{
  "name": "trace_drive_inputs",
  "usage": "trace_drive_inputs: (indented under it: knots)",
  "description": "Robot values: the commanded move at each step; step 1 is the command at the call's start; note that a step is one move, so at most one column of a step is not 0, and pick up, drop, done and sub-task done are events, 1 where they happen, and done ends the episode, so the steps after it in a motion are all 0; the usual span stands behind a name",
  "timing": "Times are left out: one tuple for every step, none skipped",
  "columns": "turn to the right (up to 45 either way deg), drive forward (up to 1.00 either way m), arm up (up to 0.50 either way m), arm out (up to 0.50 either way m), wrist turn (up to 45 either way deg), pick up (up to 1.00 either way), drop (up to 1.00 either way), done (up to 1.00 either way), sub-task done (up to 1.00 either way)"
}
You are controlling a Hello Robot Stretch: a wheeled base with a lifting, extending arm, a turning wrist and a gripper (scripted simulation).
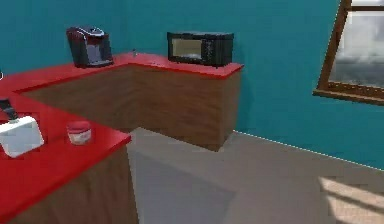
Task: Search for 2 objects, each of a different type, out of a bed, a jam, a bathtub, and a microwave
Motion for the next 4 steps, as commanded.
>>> trace_drive_inputs:
  knots:
    - [-30.0, 0.00, 0.00, 0.00, 0.0, 0.00, 0.00, 0.00, 0.00]
    - [0.0, 0.00, 0.00, 0.00, 0.0, 0.00, 0.00, 0.00, 1.00]
    - [45.0, 0.00, 0.00, 0.00, 0.0, 0.00, 0.00, 0.00, 0.00]
    - [3.0, 0.00, 0.00, 0.00, 0.0, 0.00, 0.00, 0.00, 0.00]
